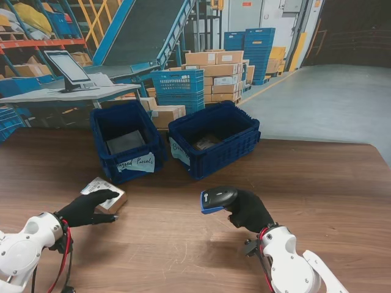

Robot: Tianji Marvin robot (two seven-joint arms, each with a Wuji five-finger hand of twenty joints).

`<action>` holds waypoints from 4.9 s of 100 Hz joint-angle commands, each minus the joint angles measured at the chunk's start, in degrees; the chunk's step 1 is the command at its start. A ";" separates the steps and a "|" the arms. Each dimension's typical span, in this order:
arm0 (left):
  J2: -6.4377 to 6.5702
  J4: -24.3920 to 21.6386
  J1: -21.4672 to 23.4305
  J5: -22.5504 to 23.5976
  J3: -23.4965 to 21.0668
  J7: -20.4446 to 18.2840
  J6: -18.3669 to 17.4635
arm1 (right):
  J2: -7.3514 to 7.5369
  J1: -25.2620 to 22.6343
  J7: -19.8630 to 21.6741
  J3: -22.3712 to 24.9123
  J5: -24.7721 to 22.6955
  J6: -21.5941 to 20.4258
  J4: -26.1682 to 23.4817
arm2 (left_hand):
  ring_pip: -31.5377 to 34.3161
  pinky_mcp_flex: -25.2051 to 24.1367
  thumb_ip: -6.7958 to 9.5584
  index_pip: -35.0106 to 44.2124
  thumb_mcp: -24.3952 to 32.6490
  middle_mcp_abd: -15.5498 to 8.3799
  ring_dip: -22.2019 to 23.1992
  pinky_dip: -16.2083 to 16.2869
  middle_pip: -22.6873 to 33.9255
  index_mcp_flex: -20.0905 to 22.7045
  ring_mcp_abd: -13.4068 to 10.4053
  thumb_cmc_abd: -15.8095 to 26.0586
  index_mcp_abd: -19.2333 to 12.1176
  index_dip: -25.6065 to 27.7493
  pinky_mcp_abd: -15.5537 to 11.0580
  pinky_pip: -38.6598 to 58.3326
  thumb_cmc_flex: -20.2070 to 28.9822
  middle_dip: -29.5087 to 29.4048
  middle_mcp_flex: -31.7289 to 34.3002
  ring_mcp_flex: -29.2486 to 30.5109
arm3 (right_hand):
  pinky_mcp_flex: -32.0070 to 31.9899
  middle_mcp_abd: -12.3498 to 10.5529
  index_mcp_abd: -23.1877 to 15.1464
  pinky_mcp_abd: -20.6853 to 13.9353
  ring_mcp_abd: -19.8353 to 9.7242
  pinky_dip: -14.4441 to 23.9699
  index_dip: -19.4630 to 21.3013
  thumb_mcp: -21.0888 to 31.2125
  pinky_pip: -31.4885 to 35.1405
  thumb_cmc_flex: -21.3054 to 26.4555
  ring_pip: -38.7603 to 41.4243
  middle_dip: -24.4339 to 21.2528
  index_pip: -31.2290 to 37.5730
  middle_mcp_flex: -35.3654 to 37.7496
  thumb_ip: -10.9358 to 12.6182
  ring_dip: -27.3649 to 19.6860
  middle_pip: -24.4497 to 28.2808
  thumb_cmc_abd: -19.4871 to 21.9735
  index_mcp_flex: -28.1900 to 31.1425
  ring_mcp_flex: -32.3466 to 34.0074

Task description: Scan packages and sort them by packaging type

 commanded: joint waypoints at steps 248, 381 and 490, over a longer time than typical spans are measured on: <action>1.83 -14.34 -1.87 17.03 3.29 -19.54 20.88 | -0.43 -0.72 1.07 1.23 2.07 -2.09 0.37 | 2.38 1.78 1.24 1.72 -18.23 2.20 2.56 2.69 -0.22 5.99 2.87 7.81 3.39 0.27 2.16 2.20 0.26 1.26 9.77 7.01 | 0.50 0.74 -2.29 -2.00 1.48 1.53 2.48 8.23 3.04 5.06 1.08 0.47 3.85 0.64 0.40 0.59 -0.31 3.03 3.33 1.41; 4.53 -8.78 -1.39 13.45 -1.72 -33.40 16.28 | -0.48 0.00 0.79 0.64 1.69 -1.89 0.27 | 2.15 1.10 4.33 0.87 -27.54 -0.92 3.25 2.94 -1.16 3.03 1.50 11.99 -0.58 2.00 1.18 5.19 5.90 2.05 6.29 6.72 | 0.56 0.78 -2.28 -1.89 1.56 1.60 2.47 8.19 2.97 5.07 1.04 0.48 3.82 0.60 0.40 0.63 -0.36 3.07 3.31 1.41; 2.83 -4.65 -2.63 36.60 -6.66 -8.82 -12.53 | -0.46 0.01 1.21 0.79 2.46 -2.30 0.51 | -0.59 0.32 -1.53 -0.48 0.05 -3.00 -0.27 0.86 -3.95 -6.82 -3.36 -5.00 -8.68 -2.78 -2.39 1.51 -0.74 -2.72 -5.07 -1.77 | 0.49 0.79 -2.24 -1.97 1.57 1.67 2.45 8.23 3.01 5.04 1.07 0.52 3.77 0.69 0.44 0.66 -0.37 3.04 3.27 1.47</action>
